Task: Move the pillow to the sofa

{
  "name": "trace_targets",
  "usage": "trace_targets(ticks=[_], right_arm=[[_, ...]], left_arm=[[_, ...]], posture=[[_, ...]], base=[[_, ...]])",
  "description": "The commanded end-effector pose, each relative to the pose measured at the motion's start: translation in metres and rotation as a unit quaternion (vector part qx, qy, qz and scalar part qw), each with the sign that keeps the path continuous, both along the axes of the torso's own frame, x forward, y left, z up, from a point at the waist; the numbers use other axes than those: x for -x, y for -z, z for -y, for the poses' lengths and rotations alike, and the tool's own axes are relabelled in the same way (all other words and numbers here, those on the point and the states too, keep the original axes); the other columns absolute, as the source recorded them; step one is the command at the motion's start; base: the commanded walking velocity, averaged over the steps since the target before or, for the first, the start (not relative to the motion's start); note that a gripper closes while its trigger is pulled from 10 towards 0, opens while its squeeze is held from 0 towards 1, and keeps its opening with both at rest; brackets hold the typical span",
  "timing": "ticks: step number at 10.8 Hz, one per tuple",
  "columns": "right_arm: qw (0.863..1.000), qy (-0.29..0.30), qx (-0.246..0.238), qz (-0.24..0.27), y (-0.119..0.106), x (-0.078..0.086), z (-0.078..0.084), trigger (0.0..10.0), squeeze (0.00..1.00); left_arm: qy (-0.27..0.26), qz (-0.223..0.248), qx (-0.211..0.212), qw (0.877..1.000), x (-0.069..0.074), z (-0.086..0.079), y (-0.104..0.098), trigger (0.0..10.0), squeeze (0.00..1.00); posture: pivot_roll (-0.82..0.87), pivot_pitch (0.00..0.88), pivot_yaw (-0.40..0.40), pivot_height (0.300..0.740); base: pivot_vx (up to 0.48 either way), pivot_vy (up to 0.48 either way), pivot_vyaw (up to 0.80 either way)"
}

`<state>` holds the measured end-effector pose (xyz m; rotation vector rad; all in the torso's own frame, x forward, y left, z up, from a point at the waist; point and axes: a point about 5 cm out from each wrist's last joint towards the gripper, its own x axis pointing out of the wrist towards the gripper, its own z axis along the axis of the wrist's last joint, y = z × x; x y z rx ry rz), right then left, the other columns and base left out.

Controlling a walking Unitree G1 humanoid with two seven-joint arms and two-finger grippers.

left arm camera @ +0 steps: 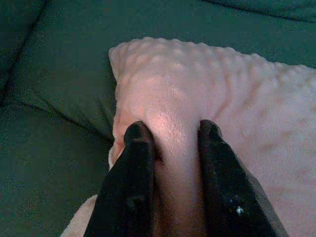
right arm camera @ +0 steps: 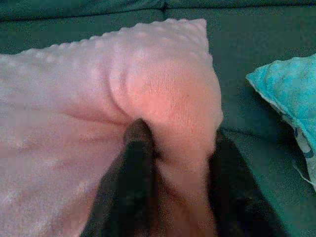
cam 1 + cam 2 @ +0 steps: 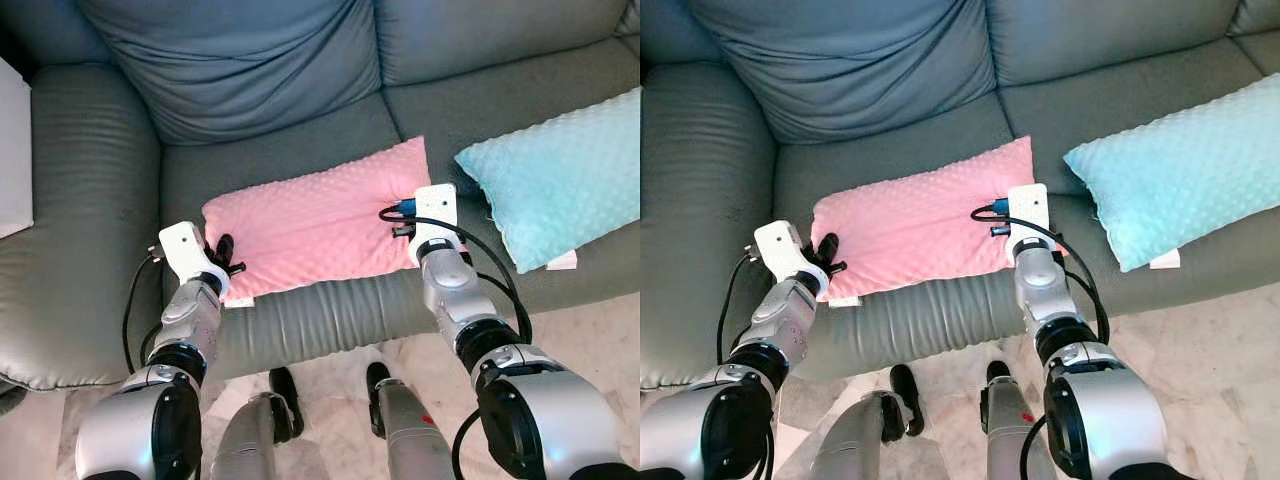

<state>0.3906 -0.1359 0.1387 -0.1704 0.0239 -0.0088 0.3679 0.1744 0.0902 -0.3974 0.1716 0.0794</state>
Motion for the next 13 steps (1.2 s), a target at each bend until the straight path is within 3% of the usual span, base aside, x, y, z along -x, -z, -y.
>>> trace_targets(ticks=[1, 4, 8, 10, 13], right_arm=[[1.000, 0.005, -0.004, -0.018, 0.013, 0.005, 0.000, 10.0, 1.00], [1.000, 0.017, 0.007, -0.019, 0.015, 0.007, 0.005, 10.0, 1.00], [0.999, 0.021, 0.009, -0.022, 0.019, 0.008, 0.007, 10.0, 1.00], [1.000, 0.019, 0.002, -0.020, 0.018, 0.008, 0.006, 10.0, 1.00], [1.000, 0.017, -0.012, 0.012, 0.002, 0.003, 0.008, 10.0, 1.00]], left_arm=[[-0.016, -0.033, -0.003, 0.999, 0.011, -0.009, 0.018, 10.0, 1.00], [-0.006, -0.042, 0.003, 0.999, 0.015, -0.001, 0.025, 10.0, 1.00], [-0.007, -0.044, -0.003, 0.999, 0.015, -0.002, 0.025, 10.0, 1.00], [-0.015, -0.040, -0.016, 0.999, 0.013, -0.008, 0.021, 10.0, 1.00], [-0.025, 0.015, -0.039, 0.999, 0.001, -0.017, -0.004, 10.0, 1.00]], posture=[[-0.22, 0.504, 0.135, 0.740], [-0.22, 0.505, 0.138, 0.740], [-0.22, 0.502, 0.137, 0.740], [-0.22, 0.496, 0.137, 0.740], [-0.22, 0.459, 0.140, 0.740]], base=[[0.000, 0.000, 0.00], [0.000, 0.000, 0.00], [0.000, 0.000, 0.00], [0.000, 0.000, 0.00], [0.000, 0.000, 0.00]])
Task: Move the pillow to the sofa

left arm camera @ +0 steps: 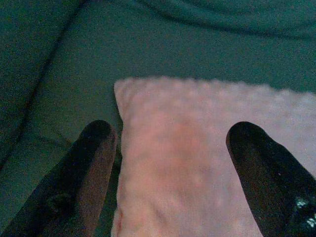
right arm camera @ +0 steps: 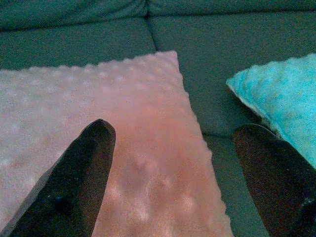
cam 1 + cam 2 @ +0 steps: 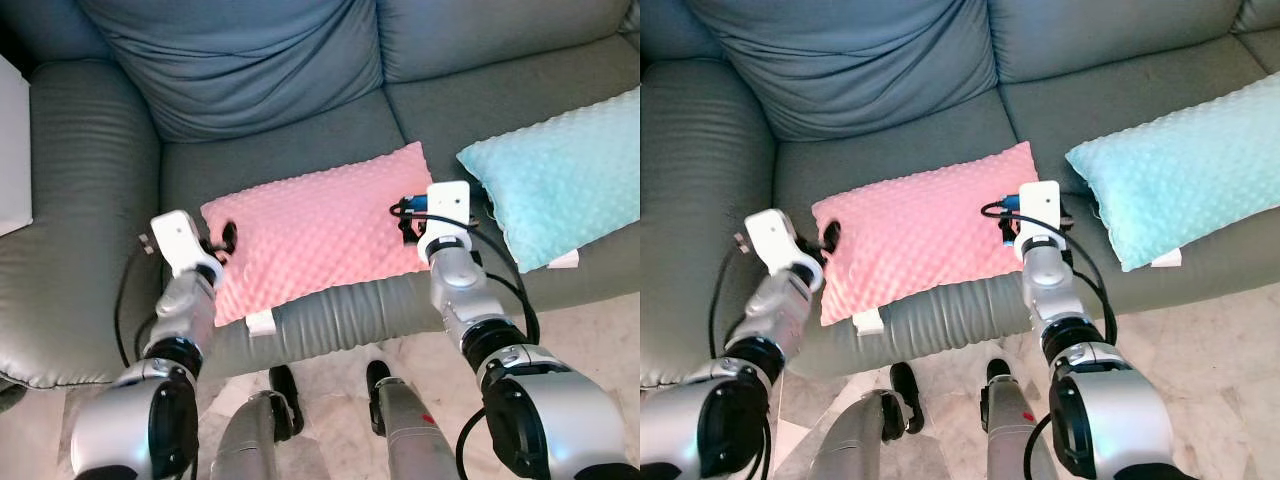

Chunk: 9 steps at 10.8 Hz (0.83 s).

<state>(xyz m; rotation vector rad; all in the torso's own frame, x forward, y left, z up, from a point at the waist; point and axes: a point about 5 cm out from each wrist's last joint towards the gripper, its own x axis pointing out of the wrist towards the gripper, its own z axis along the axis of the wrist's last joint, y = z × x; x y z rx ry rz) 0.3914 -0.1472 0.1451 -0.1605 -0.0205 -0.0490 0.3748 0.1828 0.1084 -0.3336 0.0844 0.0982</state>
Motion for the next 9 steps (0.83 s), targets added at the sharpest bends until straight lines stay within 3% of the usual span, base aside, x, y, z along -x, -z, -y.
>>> trace_targets(ticks=[1, 3, 4, 5, 7, 9], right_arm=[[1.000, -0.010, -0.009, -0.005, 0.006, 0.003, -0.003, 10.0, 1.00], [1.000, -0.021, -0.010, -0.002, 0.005, 0.003, -0.002, 10.0, 1.00], [0.999, -0.050, -0.013, -0.003, 0.012, 0.007, -0.007, 10.0, 1.00], [0.997, -0.071, -0.008, -0.002, 0.018, 0.012, -0.008, 10.0, 1.00], [0.993, -0.117, 0.006, -0.016, 0.037, 0.029, -0.002, 10.0, 1.00], [0.988, -0.155, 0.030, -0.006, 0.040, 0.041, 0.001, 10.0, 1.00]], left_arm=[[-0.016, -0.018, -0.002, 1.000, 0.010, -0.011, 0.016, 10.0, 1.00], [-0.015, -0.012, -0.005, 1.000, 0.016, -0.016, 0.021, 10.0, 1.00], [-0.018, -0.009, -0.027, 0.999, 0.027, -0.031, 0.030, 10.0, 1.00], [-0.006, 0.001, -0.043, 0.999, 0.034, -0.038, 0.033, 10.0, 1.00], [0.030, 0.016, -0.064, 0.997, 0.048, -0.037, 0.043, 10.0, 1.00], [0.028, 0.033, -0.063, 0.997, 0.060, -0.046, 0.044, 10.0, 1.00]], posture=[[-0.22, 0.433, 0.139, 0.740], [-0.22, 0.404, 0.138, 0.740], [-0.25, 0.324, 0.155, 0.740], [-0.25, 0.298, 0.156, 0.740], [-0.24, 0.207, 0.165, 0.740], [-0.23, 0.153, 0.172, 0.740]], base=[[0.000, 0.000, 0.00], [0.000, 0.000, 0.00], [0.000, 0.000, 0.00], [0.000, 0.000, 0.00], [0.000, 0.000, 0.00], [0.000, 0.000, 0.00]])
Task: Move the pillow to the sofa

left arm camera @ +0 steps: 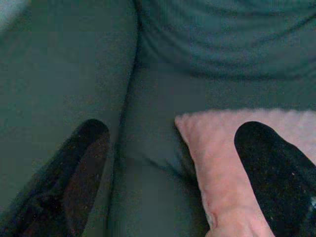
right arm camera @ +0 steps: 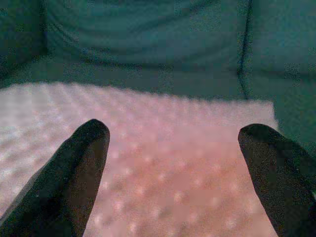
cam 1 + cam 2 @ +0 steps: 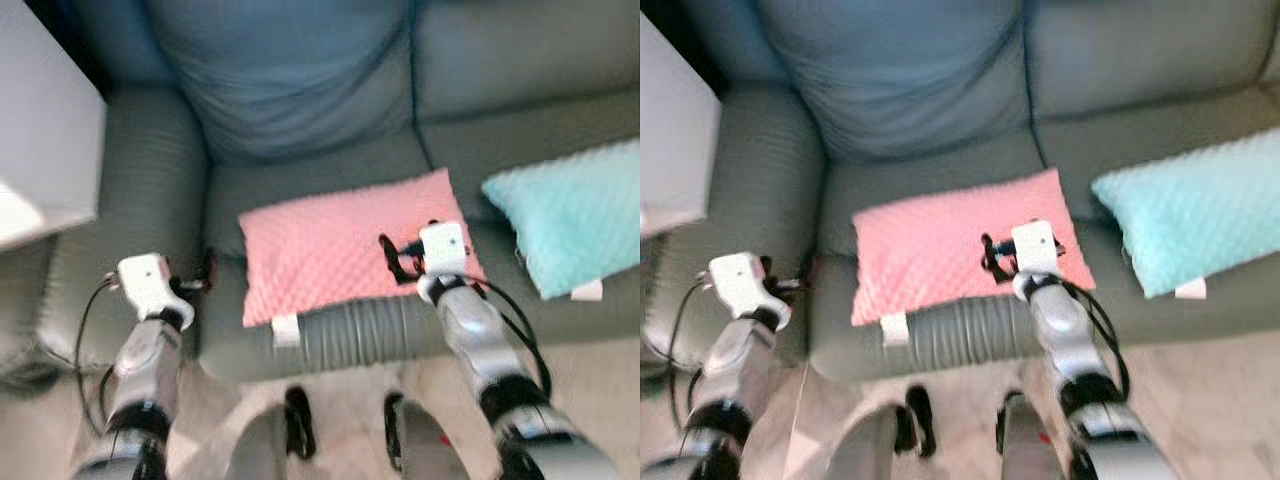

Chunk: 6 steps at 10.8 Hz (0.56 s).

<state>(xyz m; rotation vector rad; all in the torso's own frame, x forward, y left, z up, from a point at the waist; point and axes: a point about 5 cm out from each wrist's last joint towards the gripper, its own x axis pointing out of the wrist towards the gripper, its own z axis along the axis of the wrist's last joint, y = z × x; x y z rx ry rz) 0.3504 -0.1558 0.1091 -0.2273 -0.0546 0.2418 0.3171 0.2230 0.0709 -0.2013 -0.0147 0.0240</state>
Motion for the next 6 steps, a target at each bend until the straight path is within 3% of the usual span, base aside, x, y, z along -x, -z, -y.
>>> trace_targets(ticks=[1, 3, 4, 6], right_arm=[[1.000, -0.016, 0.007, 0.008, -0.002, 0.005, -0.003, 10.0, 1.00], [0.999, -0.019, 0.018, 0.025, -0.009, 0.008, -0.004, 10.0, 1.00], [0.999, -0.018, 0.021, 0.038, -0.014, 0.009, -0.005, 10.0, 1.00], [0.999, 0.006, 0.009, 0.046, -0.016, 0.011, -0.006, 10.0, 1.00]], left_arm=[[-0.008, -0.007, -0.012, 1.000, 0.016, -0.010, 0.008, 10.0, 1.00], [-0.026, 0.003, -0.017, 1.000, 0.028, -0.014, 0.007, 10.0, 1.00], [-0.042, 0.008, 0.007, 0.999, 0.032, -0.014, 0.004, 10.0, 1.00], [-0.050, 0.012, 0.018, 0.998, 0.036, -0.002, 0.001, 10.0, 1.00]], posture=[[-0.24, 0.118, 0.175, 0.740], [-0.24, 0.062, 0.168, 0.740], [-0.24, 0.039, 0.158, 0.740], [-0.23, 0.000, 0.124, 0.740]], base=[[0.000, 0.000, 0.00], [0.000, 0.000, 0.00], [0.000, 0.000, 0.00], [0.000, 0.000, 0.00]])
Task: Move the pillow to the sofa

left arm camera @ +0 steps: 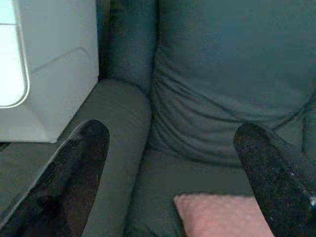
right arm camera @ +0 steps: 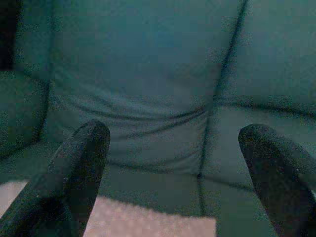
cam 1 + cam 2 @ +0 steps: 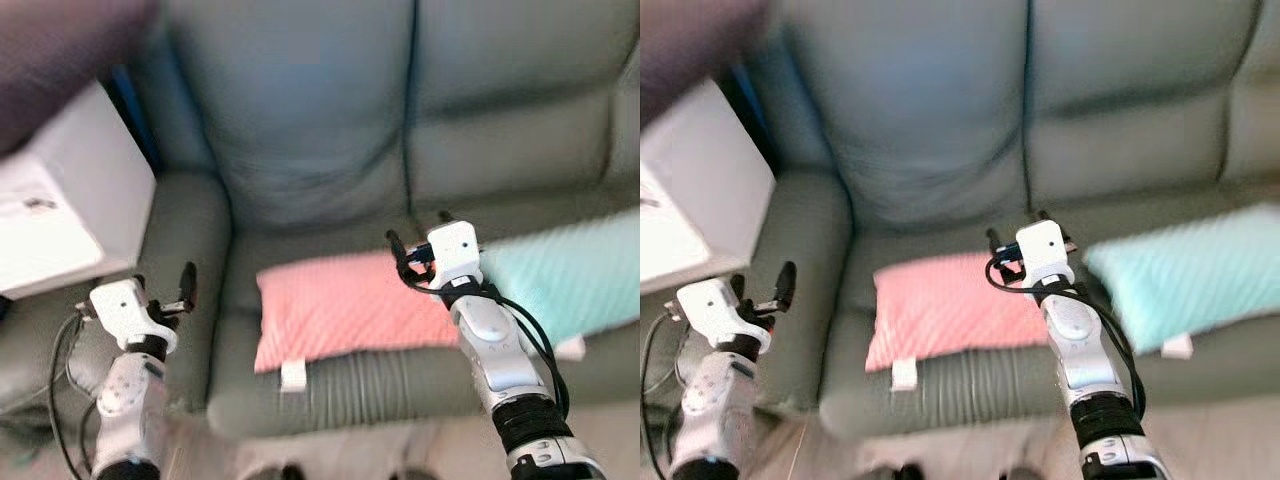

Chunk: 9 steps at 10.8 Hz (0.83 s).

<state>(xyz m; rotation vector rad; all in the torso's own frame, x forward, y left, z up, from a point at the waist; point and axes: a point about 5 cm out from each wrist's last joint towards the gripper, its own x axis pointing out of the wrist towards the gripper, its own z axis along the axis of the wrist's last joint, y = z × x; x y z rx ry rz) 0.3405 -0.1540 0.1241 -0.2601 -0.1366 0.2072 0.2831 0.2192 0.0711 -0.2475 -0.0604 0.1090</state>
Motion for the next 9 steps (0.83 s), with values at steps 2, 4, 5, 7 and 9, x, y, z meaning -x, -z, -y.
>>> trace_targets(ticks=[2, 4, 5, 7, 9], right_arm=[[1.000, 0.015, -0.014, -0.006, 0.004, 0.004, -0.009, 10.0, 1.00], [0.999, 0.026, -0.019, -0.016, 0.007, 0.004, -0.013, 10.0, 1.00], [0.999, 0.024, -0.016, -0.019, 0.008, 0.004, -0.015, 10.0, 0.20], [0.999, 0.026, -0.015, -0.018, 0.007, 0.005, -0.015, 10.0, 0.00], [0.999, 0.019, -0.024, -0.021, 0.007, 0.007, -0.015, 10.0, 0.00]], left_arm=[[-0.004, -0.018, -0.019, 1.000, 0.010, 0.003, 0.005, 10.0, 1.00], [-0.007, -0.028, -0.022, 0.999, 0.020, 0.008, 0.009, 10.0, 1.00], [-0.008, -0.030, -0.023, 0.999, 0.020, 0.010, 0.009, 10.0, 1.00], [-0.011, -0.042, -0.035, 0.998, 0.024, 0.012, 0.010, 10.0, 1.00], [-0.014, -0.075, -0.066, 0.995, 0.034, 0.008, 0.014, 10.0, 1.00]], posture=[[-0.23, 0.000, 0.107, 0.740], [-0.22, 0.000, 0.107, 0.740], [-0.22, 0.000, 0.110, 0.740], [-0.22, 0.000, 0.110, 0.740], [-0.21, 0.000, 0.098, 0.740]], base=[[0.000, 0.000, 0.00], [0.000, 0.000, 0.00], [0.000, 0.000, 0.00], [0.000, 0.000, 0.00], [0.000, 0.000, 0.00]])
